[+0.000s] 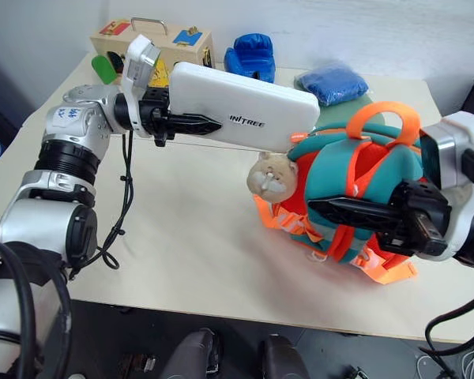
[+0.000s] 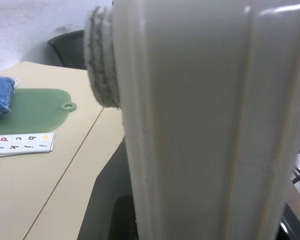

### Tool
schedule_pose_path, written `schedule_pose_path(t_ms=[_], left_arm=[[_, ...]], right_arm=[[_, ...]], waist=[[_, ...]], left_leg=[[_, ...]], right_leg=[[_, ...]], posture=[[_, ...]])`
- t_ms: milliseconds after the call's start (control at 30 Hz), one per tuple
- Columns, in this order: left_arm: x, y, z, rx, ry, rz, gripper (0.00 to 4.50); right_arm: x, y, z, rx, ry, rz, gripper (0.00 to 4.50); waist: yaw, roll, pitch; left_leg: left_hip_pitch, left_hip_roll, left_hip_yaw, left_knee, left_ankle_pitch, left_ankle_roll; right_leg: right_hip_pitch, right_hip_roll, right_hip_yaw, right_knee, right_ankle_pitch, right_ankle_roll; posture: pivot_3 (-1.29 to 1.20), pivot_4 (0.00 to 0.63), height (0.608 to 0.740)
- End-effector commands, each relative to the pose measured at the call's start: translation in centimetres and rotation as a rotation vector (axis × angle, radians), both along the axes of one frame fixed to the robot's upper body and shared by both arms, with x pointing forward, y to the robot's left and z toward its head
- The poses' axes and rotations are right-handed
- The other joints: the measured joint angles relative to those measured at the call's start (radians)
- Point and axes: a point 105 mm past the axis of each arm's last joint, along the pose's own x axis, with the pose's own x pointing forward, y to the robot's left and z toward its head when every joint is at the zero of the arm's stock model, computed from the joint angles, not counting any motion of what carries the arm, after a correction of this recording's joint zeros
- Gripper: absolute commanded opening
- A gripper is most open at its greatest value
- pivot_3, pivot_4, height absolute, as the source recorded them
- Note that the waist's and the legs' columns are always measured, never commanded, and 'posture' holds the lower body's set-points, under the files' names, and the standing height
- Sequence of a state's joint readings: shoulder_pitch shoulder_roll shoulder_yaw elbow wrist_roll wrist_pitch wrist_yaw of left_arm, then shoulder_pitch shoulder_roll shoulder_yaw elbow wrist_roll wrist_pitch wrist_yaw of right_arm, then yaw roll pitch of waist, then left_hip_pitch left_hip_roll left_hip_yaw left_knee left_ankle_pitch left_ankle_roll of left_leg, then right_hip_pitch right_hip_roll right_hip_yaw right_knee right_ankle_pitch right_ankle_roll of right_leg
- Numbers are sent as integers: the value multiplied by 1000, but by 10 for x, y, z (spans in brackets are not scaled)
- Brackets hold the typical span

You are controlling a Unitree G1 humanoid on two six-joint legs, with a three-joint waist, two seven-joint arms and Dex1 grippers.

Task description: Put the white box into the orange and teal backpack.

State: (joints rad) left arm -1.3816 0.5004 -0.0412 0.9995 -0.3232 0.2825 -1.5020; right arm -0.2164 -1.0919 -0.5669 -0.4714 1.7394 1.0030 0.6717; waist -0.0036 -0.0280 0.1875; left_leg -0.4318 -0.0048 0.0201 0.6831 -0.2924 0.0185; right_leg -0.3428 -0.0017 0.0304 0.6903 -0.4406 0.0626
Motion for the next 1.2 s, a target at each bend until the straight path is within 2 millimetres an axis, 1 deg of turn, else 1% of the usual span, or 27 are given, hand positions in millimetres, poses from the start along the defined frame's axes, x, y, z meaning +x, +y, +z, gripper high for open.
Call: schedule_pose_path(t_ms=[33, 100, 200, 267, 367, 467, 567, 667, 800, 967, 1133, 1200], left_arm=[[-16, 11, 18, -15, -49, -101, 1368], [-17, 11, 17, -12, -47, -104, 1368], [-16, 2, 6, 11, -53, -127, 1368], [-17, -4, 3, 8, -42, -146, 1368], [-19, -11, 1, 14, -34, -174, 1368], [-21, -15, -4, 37, -38, -190, 1368], [-20, -24, -11, 76, -53, -211, 1368], [-22, -29, -11, 98, -68, -231, 1368], [-24, -28, -9, 127, -84, -242, 1368], [-27, -26, -11, 192, -111, -254, 1368], [-28, -23, -10, 253, -134, -254, 1368], [-27, -25, -9, 257, -144, -259, 1368]], right_arm=[[-6, -6, 17, 20, -64, -15, 15], [-6, -6, 17, 19, -61, -19, 15], [-12, -5, 17, 16, -58, 3, 15], [-14, -4, 17, 12, -56, 12, 15], [-14, -7, 17, 20, -51, 2, 15], [-14, -8, 17, 25, -48, -2, 15], [-17, -6, 16, 17, -43, 10, 15], [-15, -7, 16, 17, -41, 3, 15], [-11, -14, 16, 22, -31, -15, 15], [-12, -21, 18, 7, -20, -17, 15], [-18, -29, 27, 5, -26, -18, 15], [-20, -30, 27, 1, -24, -10, 15]], waist=[[0, 0, 0], [1, 0, 0], [6, 0, 0], [8, 0, 0], [6, 0, 0], [5, 0, 0], [5, 0, 0], [5, 0, 0], [5, 0, 0], [5, 0, 0], [5, 0, 0], [6, 0, 0]], left_leg=[[0, 0, 0, 0, 0, 0], [0, 0, 0, 0, 0, 0], [0, 0, 0, 0, 0, 0], [0, 0, 0, 0, 0, 1], [-6, 0, 0, 2, 1, 1], [-6, 0, 0, 2, 1, 1], [-6, 0, 0, 2, 1, 1], [-6, 0, 0, 2, 1, 2], [-6, 0, 0, 2, 2, 2], [-6, 0, 0, 2, 2, 2], [-7, 0, 0, 2, 2, 2], [-7, 0, 0, 2, 2, 2]], right_leg=[[0, 0, 0, 0, 0, 0], [0, 0, 0, 0, 0, 0], [1, -1, -1, 0, 0, 0], [1, -2, -2, 0, 0, 0], [-2, -2, -3, 0, 0, 0], [-2, -2, -4, 0, 0, 0], [-1, -2, -5, 0, 0, 0], [-1, -2, -5, 0, 0, 0], [-1, -2, -6, 0, 0, 0], [-1, -3, -7, 0, 0, 0], [-1, -3, -7, 0, 0, 0], [-1, -3, -7, 0, 0, 0]], posture=[[0, 150, 740], [0, 150, 740], [0, 150, 740], [0, 150, 740], [0, 150, 740], [0, 150, 740], [0, 150, 740], [0, 150, 740], [0, 150, 740], [0, 150, 740], [0, 150, 740], [0, 150, 740]])
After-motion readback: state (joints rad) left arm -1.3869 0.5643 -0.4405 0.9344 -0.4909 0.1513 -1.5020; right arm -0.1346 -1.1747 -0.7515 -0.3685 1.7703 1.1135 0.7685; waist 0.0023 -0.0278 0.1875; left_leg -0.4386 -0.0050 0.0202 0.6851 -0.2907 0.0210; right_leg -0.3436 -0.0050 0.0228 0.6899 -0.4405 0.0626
